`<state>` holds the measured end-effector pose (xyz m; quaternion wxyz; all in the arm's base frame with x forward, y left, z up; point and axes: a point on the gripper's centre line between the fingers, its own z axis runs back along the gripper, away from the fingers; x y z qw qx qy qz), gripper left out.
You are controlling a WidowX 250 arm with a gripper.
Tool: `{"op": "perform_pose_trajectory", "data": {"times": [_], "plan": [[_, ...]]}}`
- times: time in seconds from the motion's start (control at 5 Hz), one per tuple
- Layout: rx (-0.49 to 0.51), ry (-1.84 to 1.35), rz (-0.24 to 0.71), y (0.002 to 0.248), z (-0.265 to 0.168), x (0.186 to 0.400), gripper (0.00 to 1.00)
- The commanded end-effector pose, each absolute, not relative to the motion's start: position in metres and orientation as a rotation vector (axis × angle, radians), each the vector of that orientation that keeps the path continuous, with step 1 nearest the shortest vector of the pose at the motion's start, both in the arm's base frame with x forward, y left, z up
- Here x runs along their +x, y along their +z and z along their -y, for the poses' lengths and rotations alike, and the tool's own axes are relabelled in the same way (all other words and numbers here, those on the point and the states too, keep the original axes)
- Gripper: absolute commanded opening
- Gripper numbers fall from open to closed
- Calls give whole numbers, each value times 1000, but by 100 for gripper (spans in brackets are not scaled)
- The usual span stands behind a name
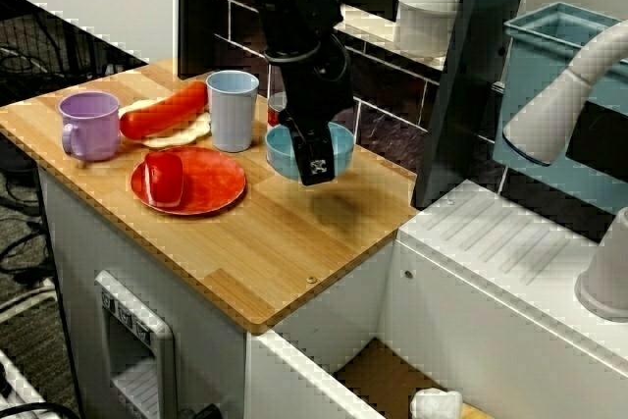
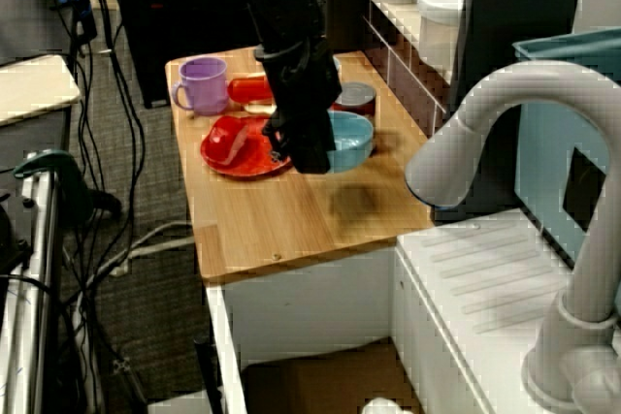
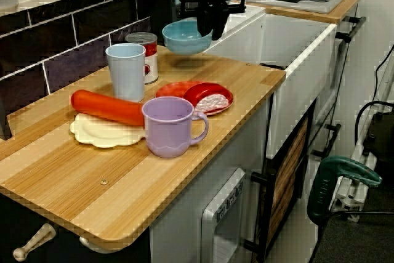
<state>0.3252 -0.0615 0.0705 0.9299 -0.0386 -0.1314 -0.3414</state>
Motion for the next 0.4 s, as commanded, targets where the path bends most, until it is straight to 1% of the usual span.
{"op": "perform_pose_trajectory", "data": {"times": [0.0,0.2], "plan": [[-53,-685,325,79,64,349,0],[-52,-682,324,76,65,352,0]]}}
